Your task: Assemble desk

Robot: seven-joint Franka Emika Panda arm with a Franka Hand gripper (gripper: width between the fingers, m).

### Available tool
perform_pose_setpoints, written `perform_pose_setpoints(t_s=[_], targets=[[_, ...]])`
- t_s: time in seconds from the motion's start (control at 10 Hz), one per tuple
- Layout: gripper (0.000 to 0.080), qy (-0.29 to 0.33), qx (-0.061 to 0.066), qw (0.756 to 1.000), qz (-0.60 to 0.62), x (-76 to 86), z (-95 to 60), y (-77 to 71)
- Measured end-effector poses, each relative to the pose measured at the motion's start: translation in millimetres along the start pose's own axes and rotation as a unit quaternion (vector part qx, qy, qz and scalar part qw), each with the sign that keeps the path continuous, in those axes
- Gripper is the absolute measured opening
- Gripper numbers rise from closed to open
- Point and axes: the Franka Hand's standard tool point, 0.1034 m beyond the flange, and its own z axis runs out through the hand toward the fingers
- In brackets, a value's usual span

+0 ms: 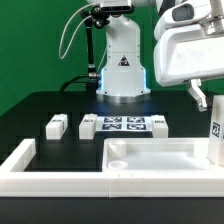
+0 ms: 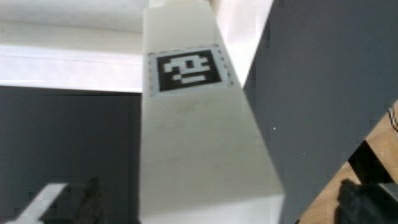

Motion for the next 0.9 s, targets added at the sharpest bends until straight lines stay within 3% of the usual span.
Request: perform_pose_setpoints(t_s=[0.2, 0.6, 0.9], targets=[[0.0649, -0.075, 0.005, 0.997, 0.001, -8.9, 3.6, 2.3], [0.0649, -0.204, 0.018, 0.979, 0.004, 1.2, -7.9, 4.0], [0.0649, -0.201, 0.017, 0.979, 0.011, 3.2, -5.3, 3.3]])
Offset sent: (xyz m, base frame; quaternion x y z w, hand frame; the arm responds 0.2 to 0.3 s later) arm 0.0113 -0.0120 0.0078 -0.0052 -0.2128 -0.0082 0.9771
